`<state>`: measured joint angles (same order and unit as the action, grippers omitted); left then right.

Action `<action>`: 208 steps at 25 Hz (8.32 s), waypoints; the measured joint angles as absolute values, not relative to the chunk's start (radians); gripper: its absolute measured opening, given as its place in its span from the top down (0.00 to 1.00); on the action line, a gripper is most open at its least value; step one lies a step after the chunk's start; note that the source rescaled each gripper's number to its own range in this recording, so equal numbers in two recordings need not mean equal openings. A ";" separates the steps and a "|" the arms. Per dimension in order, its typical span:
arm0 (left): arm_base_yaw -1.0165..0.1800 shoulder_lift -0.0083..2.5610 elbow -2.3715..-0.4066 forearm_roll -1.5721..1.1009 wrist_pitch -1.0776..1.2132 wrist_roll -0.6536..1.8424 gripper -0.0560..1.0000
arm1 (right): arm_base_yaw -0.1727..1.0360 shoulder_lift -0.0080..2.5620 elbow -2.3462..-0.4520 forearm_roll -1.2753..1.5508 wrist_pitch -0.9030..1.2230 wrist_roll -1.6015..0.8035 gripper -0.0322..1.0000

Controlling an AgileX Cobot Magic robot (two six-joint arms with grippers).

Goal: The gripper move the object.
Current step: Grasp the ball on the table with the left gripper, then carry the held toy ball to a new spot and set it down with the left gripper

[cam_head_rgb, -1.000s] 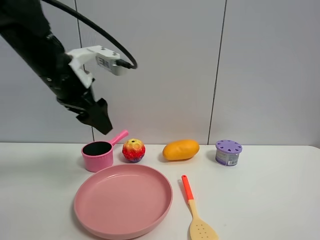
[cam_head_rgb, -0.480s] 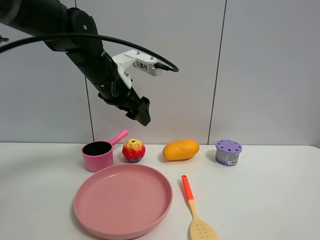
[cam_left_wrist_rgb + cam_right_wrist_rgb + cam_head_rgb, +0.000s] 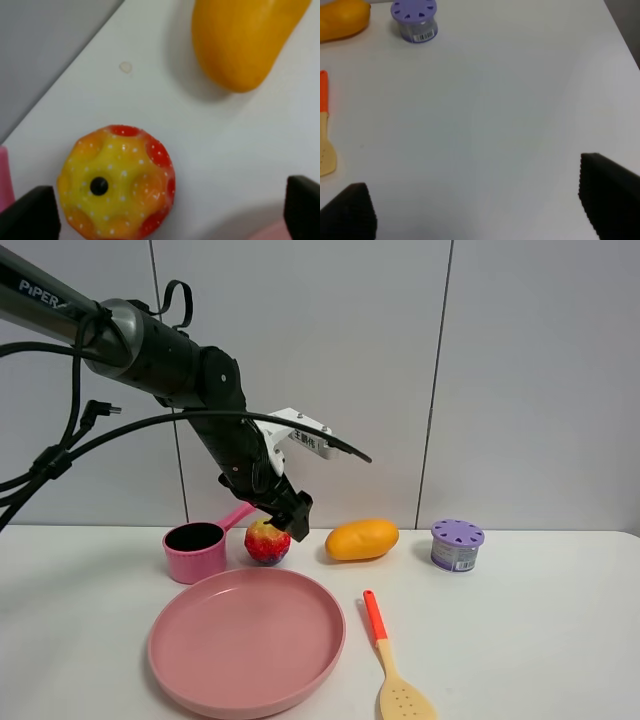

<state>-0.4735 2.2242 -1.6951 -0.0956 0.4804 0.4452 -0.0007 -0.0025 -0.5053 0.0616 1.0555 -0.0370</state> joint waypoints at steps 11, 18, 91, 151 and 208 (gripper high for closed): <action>-0.473 2.260 -1.697 -0.081 0.372 0.505 0.00 | -0.001 -0.003 -0.505 0.062 1.055 -0.037 0.00; -0.473 2.279 -1.705 -0.068 0.353 0.513 0.00 | -0.001 -0.003 -0.505 0.062 1.055 -0.037 0.00; -0.457 2.371 -1.706 0.093 0.307 0.522 0.06 | -0.001 -0.003 -0.505 0.062 1.055 -0.037 0.00; -0.856 1.942 -1.555 0.090 0.583 0.354 0.93 | -0.001 -0.003 -0.505 0.062 1.055 -0.037 0.00; -0.932 2.504 -2.104 -0.179 0.636 0.681 0.54 | -0.001 -0.003 -0.505 0.062 1.055 -0.037 0.00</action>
